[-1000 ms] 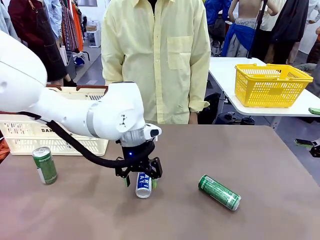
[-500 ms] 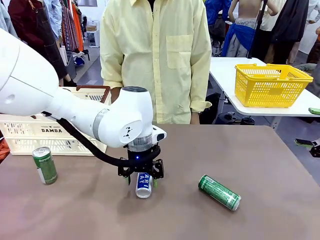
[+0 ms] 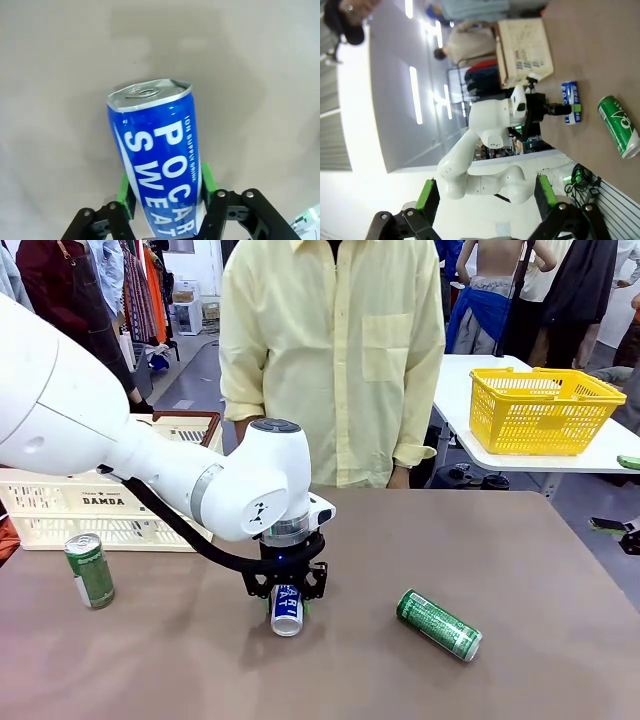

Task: Place the drinks into the Shopping basket.
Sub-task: Pick up one drink and place it into the Shopping basket.

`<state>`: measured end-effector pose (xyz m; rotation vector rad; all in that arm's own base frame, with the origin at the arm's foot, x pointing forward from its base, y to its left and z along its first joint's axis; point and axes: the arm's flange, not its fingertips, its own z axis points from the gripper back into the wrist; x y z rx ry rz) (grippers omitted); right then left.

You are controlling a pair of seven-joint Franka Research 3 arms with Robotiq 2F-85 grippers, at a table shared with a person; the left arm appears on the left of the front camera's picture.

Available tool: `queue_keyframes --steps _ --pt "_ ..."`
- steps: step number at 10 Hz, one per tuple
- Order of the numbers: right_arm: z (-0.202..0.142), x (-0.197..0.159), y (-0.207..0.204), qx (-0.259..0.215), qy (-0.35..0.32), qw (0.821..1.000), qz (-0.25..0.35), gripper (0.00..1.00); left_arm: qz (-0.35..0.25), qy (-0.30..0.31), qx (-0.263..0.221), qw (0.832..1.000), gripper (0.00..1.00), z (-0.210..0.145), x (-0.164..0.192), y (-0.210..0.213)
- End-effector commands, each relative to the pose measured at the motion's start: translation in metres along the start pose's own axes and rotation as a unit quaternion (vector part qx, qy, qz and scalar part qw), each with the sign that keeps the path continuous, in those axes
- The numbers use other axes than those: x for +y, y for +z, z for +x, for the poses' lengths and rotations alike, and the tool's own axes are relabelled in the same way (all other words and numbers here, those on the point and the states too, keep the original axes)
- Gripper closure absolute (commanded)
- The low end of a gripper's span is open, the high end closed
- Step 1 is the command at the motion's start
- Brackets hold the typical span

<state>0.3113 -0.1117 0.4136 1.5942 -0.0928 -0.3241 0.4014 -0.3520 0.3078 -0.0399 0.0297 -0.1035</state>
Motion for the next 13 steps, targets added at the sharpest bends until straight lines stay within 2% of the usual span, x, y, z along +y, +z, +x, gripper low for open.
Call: queue_keyframes --steps 1,3,5,7,8,9,11,12,13 --pt "0.000 0.005 0.000 0.000 -0.002 1.000 0.009 0.00 0.016 0.011 -0.020 1.000 1.00 0.005 -0.003 -0.002" --pt "0.000 0.005 0.000 0.000 -0.002 1.000 0.009 0.00 0.016 0.011 -0.021 1.000 1.00 0.005 -0.002 -0.002" --pt "0.000 0.005 0.000 0.000 -0.002 1.000 0.009 0.00 0.000 0.011 -0.024 1.000 1.00 0.003 0.008 0.025" --pt "0.000 0.005 0.000 0.000 -0.002 1.000 0.009 0.00 -0.027 -0.033 -0.031 0.999 1.00 -0.017 0.043 0.120" --pt "0.000 0.005 0.000 0.000 -0.002 1.000 0.009 0.00 -0.031 -0.046 -0.069 0.996 1.00 -0.040 0.066 0.166" --pt "0.000 0.005 0.000 0.000 -0.002 1.000 0.009 0.00 -0.042 -0.044 -0.074 0.995 1.00 -0.062 0.082 0.197" --pt "0.000 0.005 0.000 0.000 -0.002 1.000 0.009 0.00 -0.023 -0.021 -0.074 0.997 1.00 -0.102 0.105 0.231" --pt "0.000 0.005 0.000 0.000 -0.002 1.000 0.009 0.00 -0.026 0.004 -0.094 0.995 1.00 -0.116 0.118 0.240" --pt "0.000 0.005 0.000 0.000 -0.002 1.000 0.009 0.00 -0.057 0.020 -0.096 0.994 1.00 -0.123 0.129 0.244"
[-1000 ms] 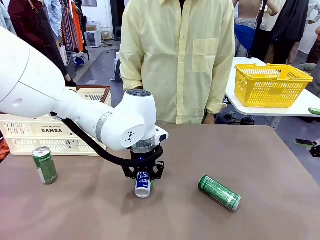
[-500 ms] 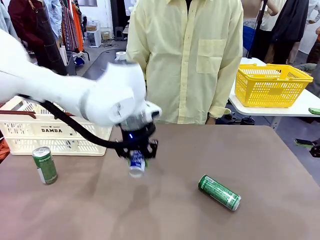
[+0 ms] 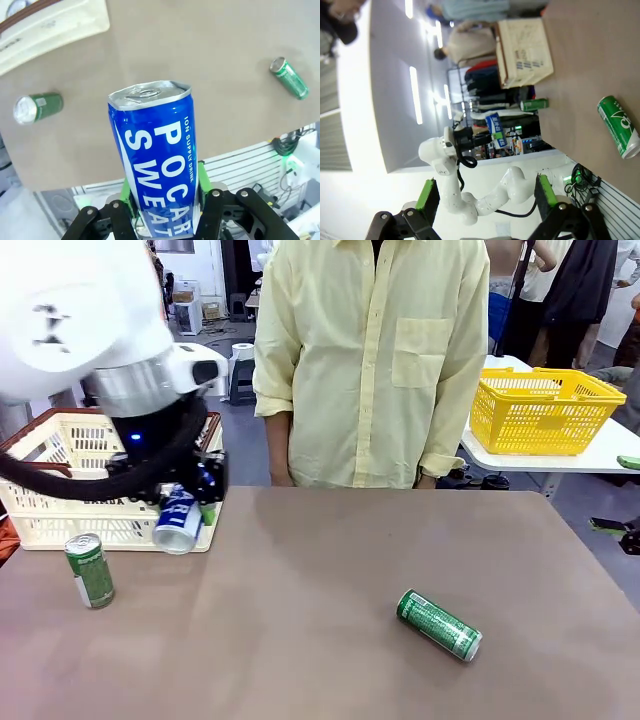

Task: Place the drinks into the Shopping basket.
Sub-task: Pick up one drink and place it into the Shopping basket.

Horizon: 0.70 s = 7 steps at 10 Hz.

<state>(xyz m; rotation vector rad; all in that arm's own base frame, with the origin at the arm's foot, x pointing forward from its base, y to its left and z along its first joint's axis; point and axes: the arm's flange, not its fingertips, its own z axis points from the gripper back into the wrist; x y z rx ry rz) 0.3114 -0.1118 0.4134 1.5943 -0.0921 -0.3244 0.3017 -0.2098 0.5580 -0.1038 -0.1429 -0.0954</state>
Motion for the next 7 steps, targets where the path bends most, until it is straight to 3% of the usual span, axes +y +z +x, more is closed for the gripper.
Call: queue_keyframes --steps 1,5,7 --pt "0.000 0.005 0.000 0.000 -0.002 1.000 0.009 0.00 0.005 -0.017 0.006 1.000 1.00 0.011 -0.013 -0.007" --pt "0.000 0.005 0.000 0.000 -0.002 1.000 0.009 0.00 0.009 -0.009 0.009 1.000 1.00 0.002 -0.009 -0.012" --pt "0.000 0.005 0.000 0.000 -0.002 1.000 0.009 0.00 0.007 0.051 -0.004 0.999 1.00 0.071 0.048 0.006"
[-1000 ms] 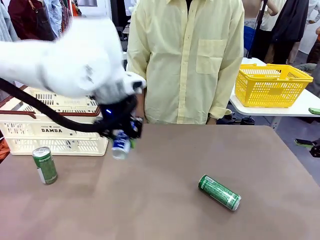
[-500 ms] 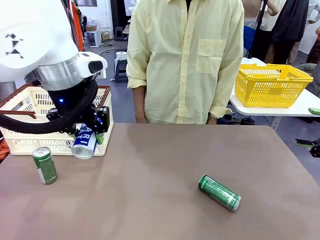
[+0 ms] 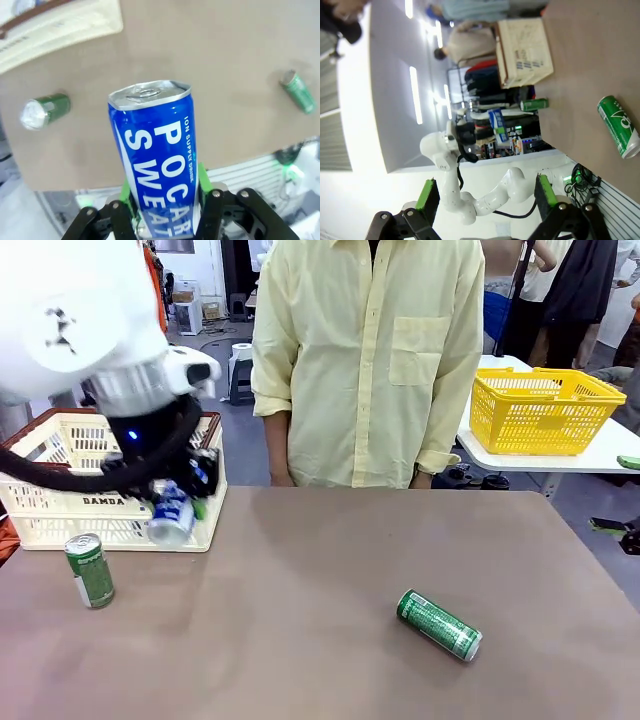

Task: Place the drinks into the Shopping basket.
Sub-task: Pick up one drink and place it into the Shopping basket.

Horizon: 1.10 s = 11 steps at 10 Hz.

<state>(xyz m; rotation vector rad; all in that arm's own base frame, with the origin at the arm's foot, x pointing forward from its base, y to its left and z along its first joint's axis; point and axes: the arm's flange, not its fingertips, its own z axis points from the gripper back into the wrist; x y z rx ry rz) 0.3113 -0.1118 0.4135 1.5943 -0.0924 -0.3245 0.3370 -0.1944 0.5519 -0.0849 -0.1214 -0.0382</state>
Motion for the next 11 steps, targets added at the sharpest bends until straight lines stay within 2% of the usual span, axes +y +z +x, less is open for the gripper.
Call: queue_keyframes --steps 1,3,4,6,9,11 --pt "0.000 0.005 0.000 0.000 -0.002 1.000 0.009 0.00 0.008 0.022 -0.025 0.999 1.00 0.074 0.047 0.015" --pt "0.000 0.005 0.000 0.000 -0.002 1.000 0.009 0.00 0.049 0.016 -0.048 0.997 1.00 0.135 0.074 -0.002" --pt "0.000 0.005 0.000 0.000 -0.002 1.000 0.009 0.00 0.042 -0.005 -0.044 0.998 1.00 0.158 0.084 -0.011" --pt "0.000 0.005 0.000 0.000 -0.002 1.000 0.009 0.00 0.041 0.016 -0.008 0.999 1.00 0.212 0.113 -0.039" --pt "0.000 0.005 0.000 0.000 -0.002 1.000 0.009 0.00 0.036 0.017 0.014 0.999 1.00 0.244 0.118 -0.056" --pt "0.000 0.005 0.000 0.000 -0.002 1.000 0.009 0.00 0.036 0.024 0.032 0.999 1.00 0.249 0.120 -0.063"
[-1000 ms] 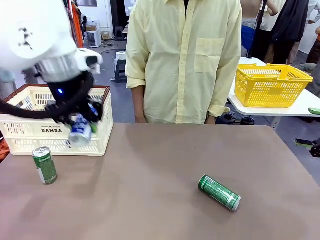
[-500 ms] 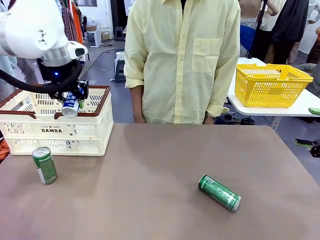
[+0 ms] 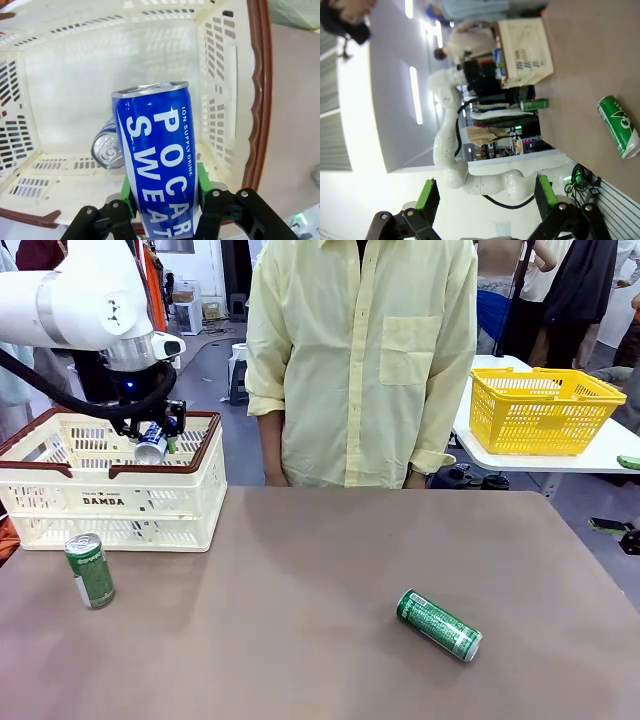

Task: Place the drinks into the Shopping basket.
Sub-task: Pick up one drink and place it into the Shopping basket.

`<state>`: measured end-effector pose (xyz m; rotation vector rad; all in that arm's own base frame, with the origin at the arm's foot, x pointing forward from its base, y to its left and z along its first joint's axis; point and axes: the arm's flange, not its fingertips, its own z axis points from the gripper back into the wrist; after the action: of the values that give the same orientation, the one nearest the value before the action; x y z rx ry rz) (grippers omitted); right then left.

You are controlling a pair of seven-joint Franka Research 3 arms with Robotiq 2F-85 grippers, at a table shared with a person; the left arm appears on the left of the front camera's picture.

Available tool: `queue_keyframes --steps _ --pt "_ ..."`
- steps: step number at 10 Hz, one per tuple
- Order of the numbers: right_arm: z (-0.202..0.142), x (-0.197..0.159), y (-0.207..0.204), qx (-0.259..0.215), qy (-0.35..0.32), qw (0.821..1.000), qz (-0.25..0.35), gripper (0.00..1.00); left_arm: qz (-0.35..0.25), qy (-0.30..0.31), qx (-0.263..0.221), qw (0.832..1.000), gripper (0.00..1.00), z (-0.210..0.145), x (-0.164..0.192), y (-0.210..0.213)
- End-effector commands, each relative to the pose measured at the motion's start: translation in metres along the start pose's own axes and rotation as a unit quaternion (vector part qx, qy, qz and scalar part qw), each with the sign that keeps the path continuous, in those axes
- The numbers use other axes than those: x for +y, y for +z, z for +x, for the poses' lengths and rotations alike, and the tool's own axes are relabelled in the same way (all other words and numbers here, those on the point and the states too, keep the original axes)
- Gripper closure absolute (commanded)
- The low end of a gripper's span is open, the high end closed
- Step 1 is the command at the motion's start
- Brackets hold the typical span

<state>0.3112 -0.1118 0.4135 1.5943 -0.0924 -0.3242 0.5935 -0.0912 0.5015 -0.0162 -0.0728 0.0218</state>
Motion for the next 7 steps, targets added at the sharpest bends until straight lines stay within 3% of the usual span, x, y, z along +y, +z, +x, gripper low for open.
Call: queue_keyframes --steps 1,7 --pt "0.000 0.005 0.000 0.000 -0.002 1.000 0.009 0.00 -0.002 0.004 0.004 1.000 1.00 0.007 0.003 0.007" --pt "0.000 0.005 0.000 0.000 -0.002 1.000 0.009 0.00 0.012 0.049 -0.025 0.998 1.00 -0.004 -0.014 -0.063"
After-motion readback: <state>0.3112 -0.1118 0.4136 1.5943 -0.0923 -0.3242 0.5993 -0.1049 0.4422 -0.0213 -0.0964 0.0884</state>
